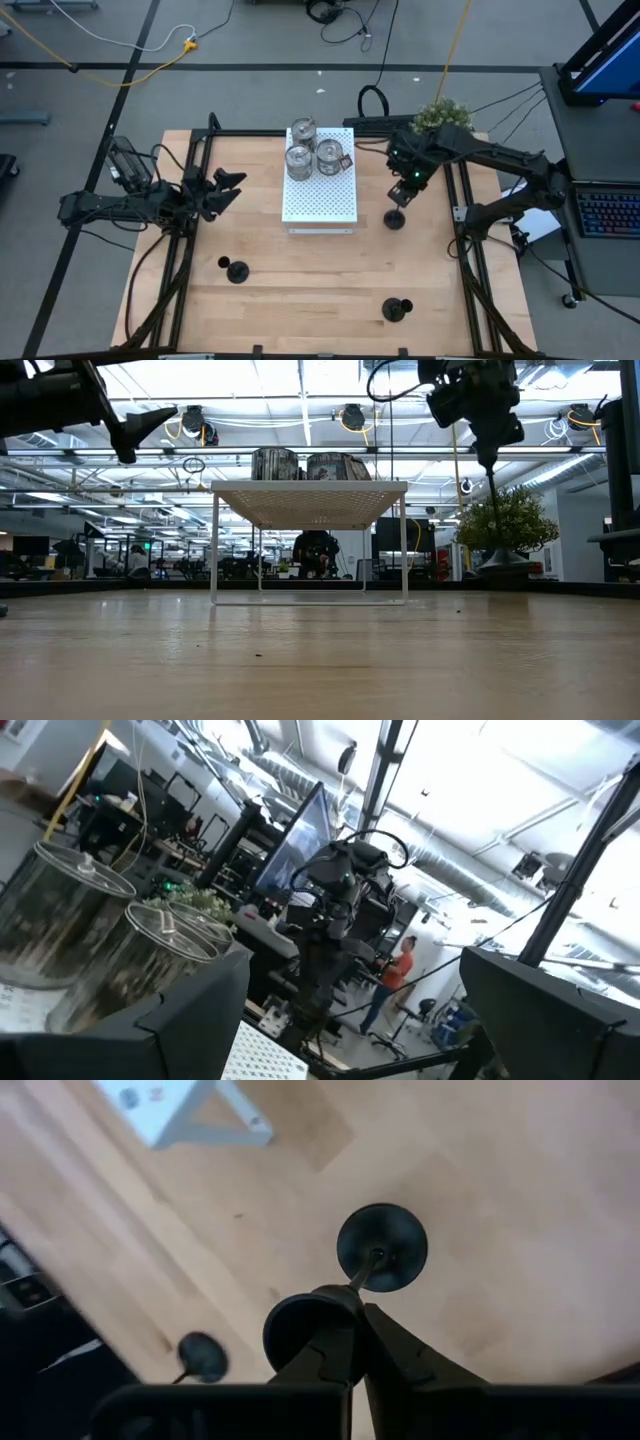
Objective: Pick & Place candle stick holders
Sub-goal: Put the top black candle holder on the shelf
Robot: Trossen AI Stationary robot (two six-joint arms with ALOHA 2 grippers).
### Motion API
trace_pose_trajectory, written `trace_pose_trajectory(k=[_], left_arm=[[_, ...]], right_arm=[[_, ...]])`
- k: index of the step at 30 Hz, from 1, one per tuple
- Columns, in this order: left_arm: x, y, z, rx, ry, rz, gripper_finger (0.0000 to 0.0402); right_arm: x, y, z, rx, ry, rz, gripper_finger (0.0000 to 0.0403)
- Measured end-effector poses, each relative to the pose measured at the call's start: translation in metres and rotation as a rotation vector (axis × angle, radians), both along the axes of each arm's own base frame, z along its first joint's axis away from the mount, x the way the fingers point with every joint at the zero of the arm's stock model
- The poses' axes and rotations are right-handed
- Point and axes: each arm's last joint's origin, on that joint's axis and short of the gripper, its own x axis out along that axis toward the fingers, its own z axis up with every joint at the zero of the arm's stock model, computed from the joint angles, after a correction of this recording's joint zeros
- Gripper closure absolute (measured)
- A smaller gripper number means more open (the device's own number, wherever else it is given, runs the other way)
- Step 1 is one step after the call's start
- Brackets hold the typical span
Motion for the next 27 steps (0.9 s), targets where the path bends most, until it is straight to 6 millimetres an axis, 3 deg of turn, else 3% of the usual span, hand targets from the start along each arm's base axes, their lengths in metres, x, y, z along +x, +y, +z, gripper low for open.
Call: trace_pose_trajectory(k=[7,15,27], left_arm=[[0.0,0.0,0.001,-0.049,-0.018,-0.023,0.0036],[0.008,-0.004,0.018,-0.011,0.01,-0.074,0.0037],[0.061,-0.025,0.061,0.106,0.351,-0.168,0.0037]], right_arm=[[0.012,0.023,0.002,0.106,-0.062,0.022,0.0402],[0.033,0.048,0.009,0.208,-0.22,0.038,0.0402],[0.065,0.075,0.033,0.3,-0.556,0.065,0.0402]])
